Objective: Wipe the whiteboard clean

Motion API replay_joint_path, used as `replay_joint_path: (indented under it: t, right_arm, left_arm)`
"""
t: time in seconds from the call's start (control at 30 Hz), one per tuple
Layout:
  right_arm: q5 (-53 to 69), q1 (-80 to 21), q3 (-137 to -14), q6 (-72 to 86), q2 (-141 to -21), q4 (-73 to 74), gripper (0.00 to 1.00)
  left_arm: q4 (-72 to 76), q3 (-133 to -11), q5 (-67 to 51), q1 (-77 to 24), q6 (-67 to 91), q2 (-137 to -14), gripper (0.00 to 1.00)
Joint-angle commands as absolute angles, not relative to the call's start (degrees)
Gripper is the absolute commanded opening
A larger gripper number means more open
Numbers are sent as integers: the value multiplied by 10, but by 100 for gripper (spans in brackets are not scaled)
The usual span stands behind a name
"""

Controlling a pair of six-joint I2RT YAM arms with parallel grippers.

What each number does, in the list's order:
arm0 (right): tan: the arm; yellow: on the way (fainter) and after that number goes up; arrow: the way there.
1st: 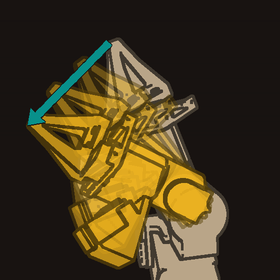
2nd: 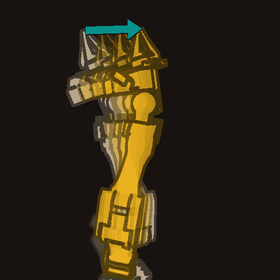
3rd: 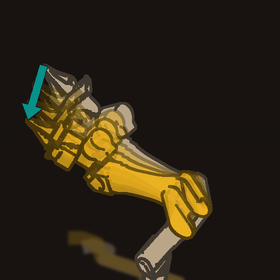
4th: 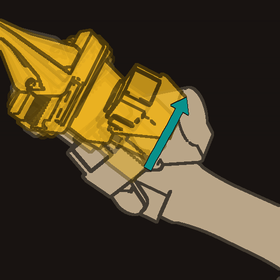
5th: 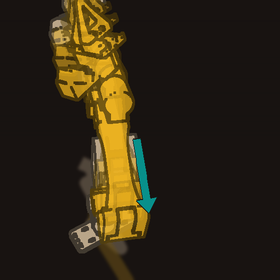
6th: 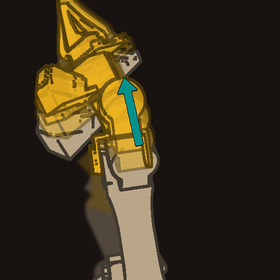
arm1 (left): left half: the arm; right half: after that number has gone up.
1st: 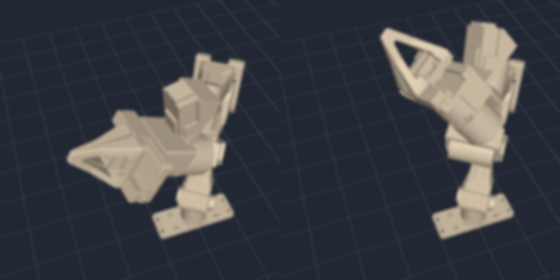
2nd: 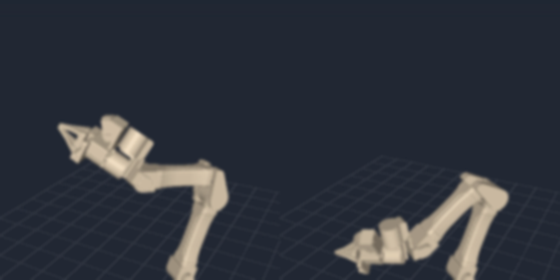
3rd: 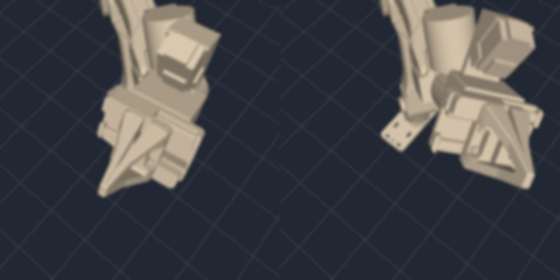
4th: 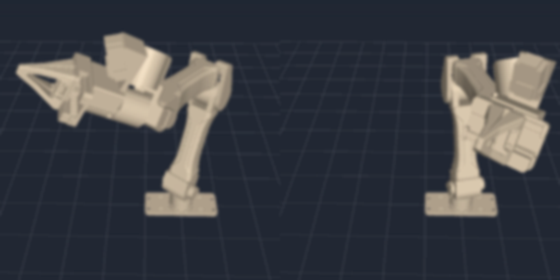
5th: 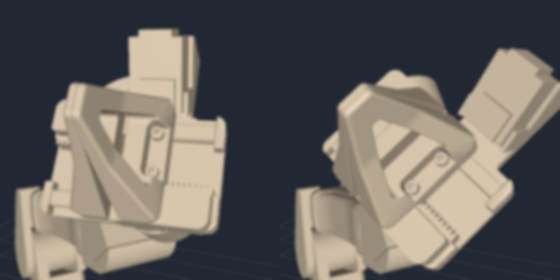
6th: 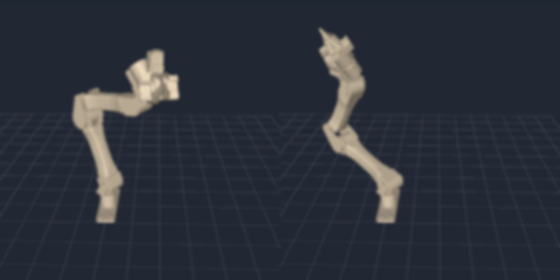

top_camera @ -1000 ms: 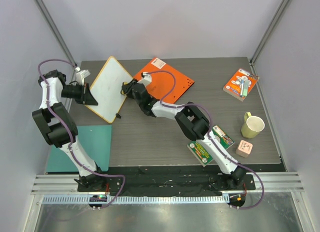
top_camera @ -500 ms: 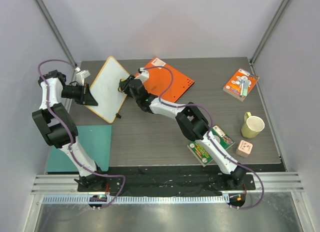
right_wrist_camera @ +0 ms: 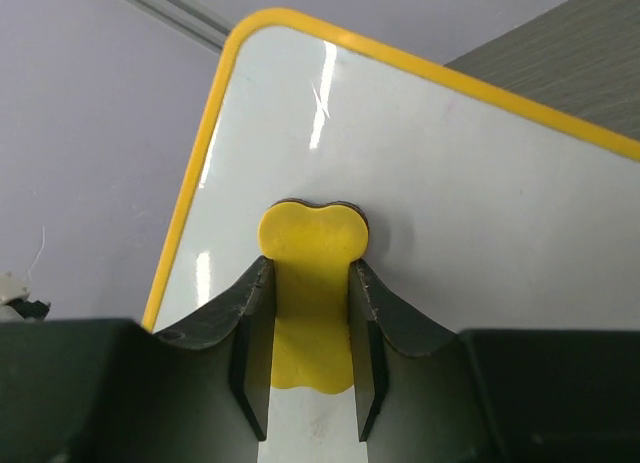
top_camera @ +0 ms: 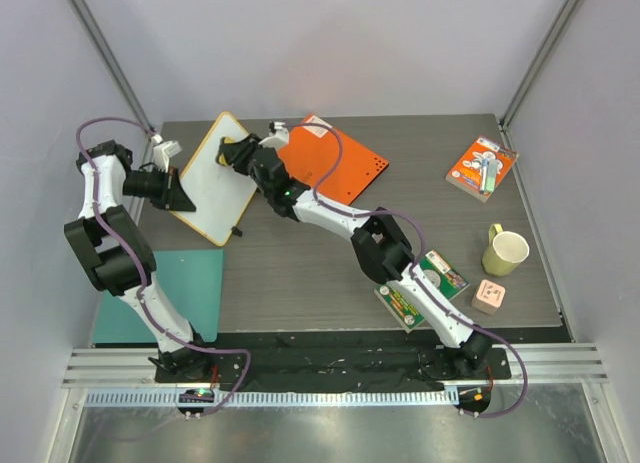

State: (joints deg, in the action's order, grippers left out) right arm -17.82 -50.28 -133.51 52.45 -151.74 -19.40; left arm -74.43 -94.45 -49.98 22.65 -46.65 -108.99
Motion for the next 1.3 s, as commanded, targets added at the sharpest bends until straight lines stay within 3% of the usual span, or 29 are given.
replay_joint_path:
  t: [0.0, 0.4, 0.97, 1.27]
  right_arm:
    - [-115, -547, -1246, 573, -1542, -169, 1]
    - [-123, -567, -1140, 596, -1514, -186, 1]
    - [-99, -616, -1245, 526, -1472, -180, 1]
    - [-65, -618, -1238, 496, -1470, -217, 1]
  left_arm:
    - [-853, -926, -524, 172, -584, -1094, 0]
    - [-860, -926, -524, 172, -584, -1085, 0]
    - [-868, -922, -523, 172, -591, -1083, 0]
    - [-865, -922, -523, 172, -592, -1089, 0]
